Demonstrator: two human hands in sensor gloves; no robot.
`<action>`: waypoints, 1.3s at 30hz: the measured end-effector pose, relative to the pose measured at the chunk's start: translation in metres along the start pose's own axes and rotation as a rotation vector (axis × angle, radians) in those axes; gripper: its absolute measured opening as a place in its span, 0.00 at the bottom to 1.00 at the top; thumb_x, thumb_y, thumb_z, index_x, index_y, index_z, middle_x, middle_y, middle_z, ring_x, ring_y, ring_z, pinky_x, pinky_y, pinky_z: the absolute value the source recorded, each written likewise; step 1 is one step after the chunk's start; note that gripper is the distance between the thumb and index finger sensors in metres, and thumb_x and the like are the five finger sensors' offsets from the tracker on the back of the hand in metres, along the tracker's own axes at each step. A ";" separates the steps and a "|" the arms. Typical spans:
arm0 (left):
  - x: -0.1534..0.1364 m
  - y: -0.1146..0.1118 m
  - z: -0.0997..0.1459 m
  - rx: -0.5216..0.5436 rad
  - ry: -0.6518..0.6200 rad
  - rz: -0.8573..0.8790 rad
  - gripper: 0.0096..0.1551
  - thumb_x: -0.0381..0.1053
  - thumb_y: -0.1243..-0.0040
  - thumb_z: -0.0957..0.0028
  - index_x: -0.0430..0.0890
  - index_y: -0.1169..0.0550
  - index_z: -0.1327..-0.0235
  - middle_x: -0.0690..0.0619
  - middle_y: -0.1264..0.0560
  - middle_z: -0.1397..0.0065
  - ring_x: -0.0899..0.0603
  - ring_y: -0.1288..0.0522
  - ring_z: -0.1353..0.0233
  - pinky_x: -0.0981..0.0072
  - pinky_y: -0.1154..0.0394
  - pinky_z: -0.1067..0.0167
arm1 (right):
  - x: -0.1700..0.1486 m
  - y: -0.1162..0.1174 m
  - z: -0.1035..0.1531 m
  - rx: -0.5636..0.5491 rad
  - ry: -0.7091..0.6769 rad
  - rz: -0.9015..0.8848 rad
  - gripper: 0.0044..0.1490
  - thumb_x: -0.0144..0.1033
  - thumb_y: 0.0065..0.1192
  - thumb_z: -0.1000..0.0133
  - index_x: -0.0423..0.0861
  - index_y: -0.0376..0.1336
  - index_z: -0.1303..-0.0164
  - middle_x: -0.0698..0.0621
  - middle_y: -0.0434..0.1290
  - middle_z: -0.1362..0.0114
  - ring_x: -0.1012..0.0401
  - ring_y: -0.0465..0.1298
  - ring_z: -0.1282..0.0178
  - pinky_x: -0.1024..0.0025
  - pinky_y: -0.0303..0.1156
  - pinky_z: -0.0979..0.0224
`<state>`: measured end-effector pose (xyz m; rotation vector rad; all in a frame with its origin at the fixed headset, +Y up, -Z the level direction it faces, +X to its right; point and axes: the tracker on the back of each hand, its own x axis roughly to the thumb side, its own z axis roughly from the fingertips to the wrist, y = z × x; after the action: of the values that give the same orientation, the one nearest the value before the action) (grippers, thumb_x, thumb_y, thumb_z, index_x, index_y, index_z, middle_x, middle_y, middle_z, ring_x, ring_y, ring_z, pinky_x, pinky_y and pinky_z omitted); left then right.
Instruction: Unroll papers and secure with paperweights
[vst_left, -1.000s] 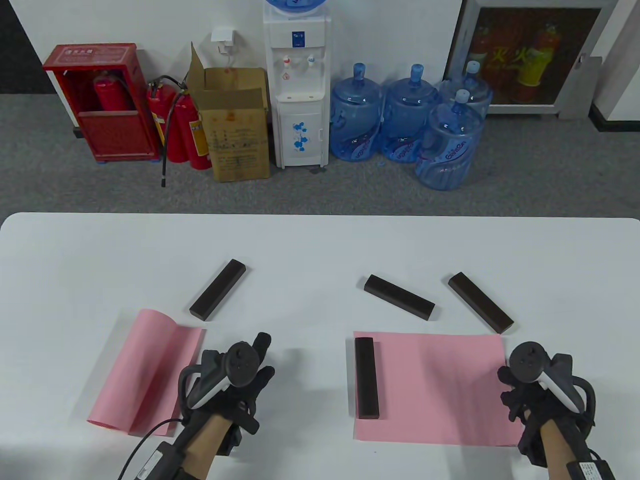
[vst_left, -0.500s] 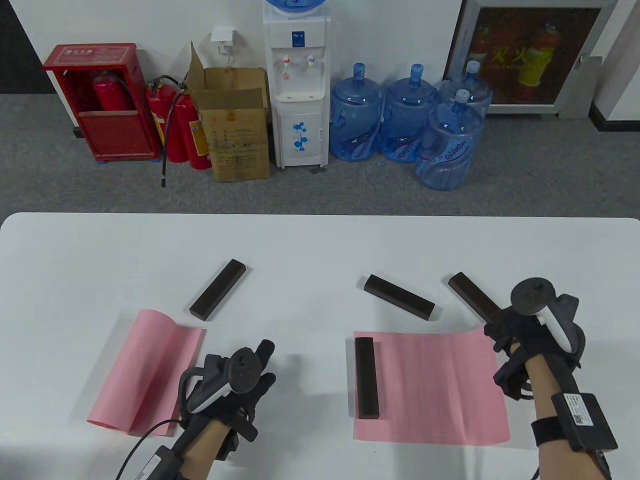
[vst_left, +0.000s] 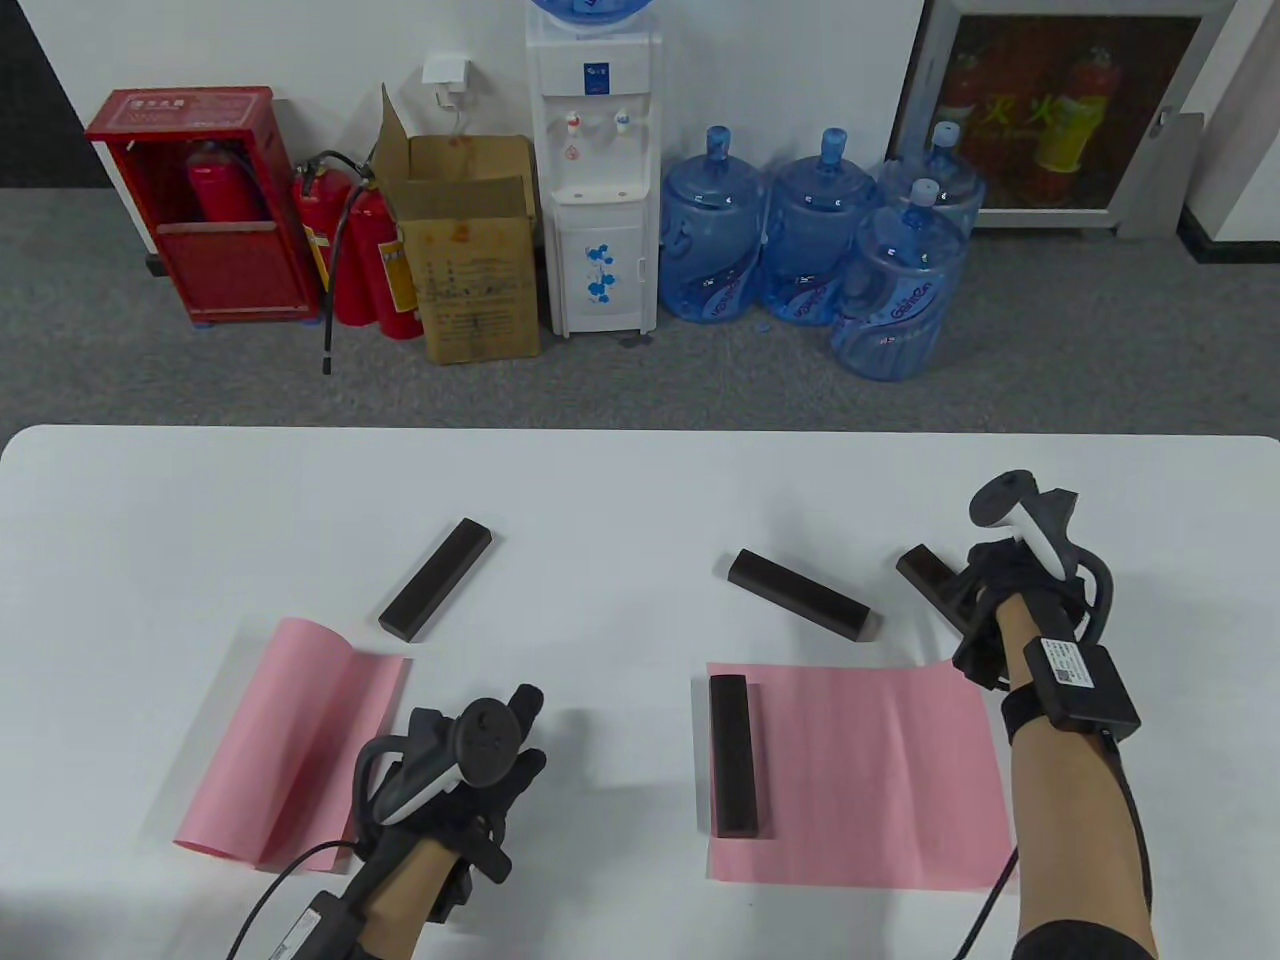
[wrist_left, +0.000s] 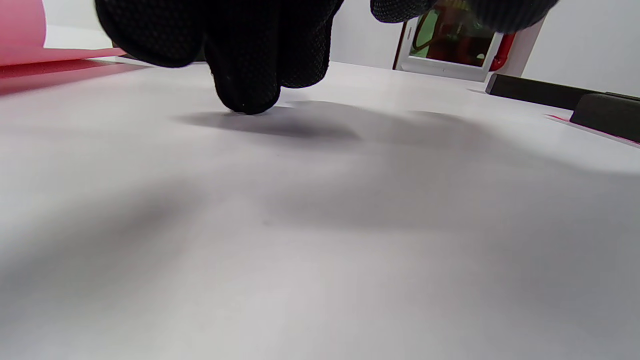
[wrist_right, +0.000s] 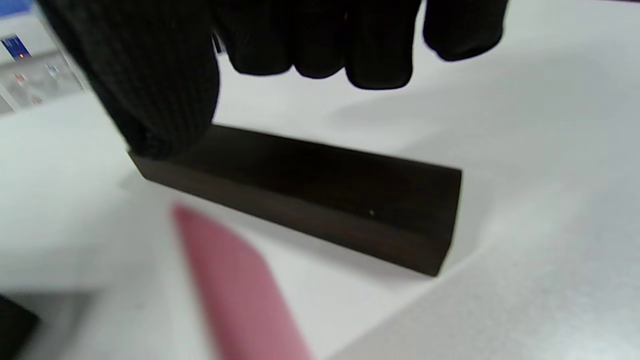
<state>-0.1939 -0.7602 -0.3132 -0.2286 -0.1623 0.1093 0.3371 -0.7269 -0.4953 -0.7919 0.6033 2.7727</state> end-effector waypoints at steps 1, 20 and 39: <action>0.000 0.000 0.000 -0.001 0.000 -0.003 0.40 0.69 0.53 0.48 0.67 0.45 0.20 0.43 0.31 0.18 0.35 0.24 0.29 0.38 0.31 0.34 | 0.001 0.003 -0.003 0.012 0.004 0.014 0.54 0.50 0.76 0.57 0.51 0.56 0.21 0.48 0.55 0.16 0.46 0.63 0.18 0.41 0.58 0.20; 0.003 -0.001 0.000 0.004 -0.010 0.005 0.40 0.69 0.53 0.48 0.67 0.45 0.20 0.43 0.31 0.19 0.35 0.24 0.29 0.38 0.31 0.33 | 0.012 0.007 0.002 -0.102 -0.026 0.191 0.49 0.45 0.78 0.58 0.48 0.61 0.25 0.48 0.72 0.29 0.50 0.78 0.37 0.51 0.70 0.32; 0.009 0.002 0.004 0.023 -0.035 0.039 0.40 0.69 0.53 0.48 0.67 0.45 0.20 0.43 0.32 0.18 0.35 0.25 0.28 0.38 0.32 0.33 | -0.003 -0.017 0.166 -0.323 -0.207 0.117 0.55 0.54 0.76 0.59 0.41 0.59 0.26 0.44 0.79 0.40 0.52 0.85 0.55 0.57 0.80 0.51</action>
<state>-0.1860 -0.7558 -0.3085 -0.2070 -0.1911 0.1539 0.2687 -0.6397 -0.3711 -0.5273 0.1708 3.0535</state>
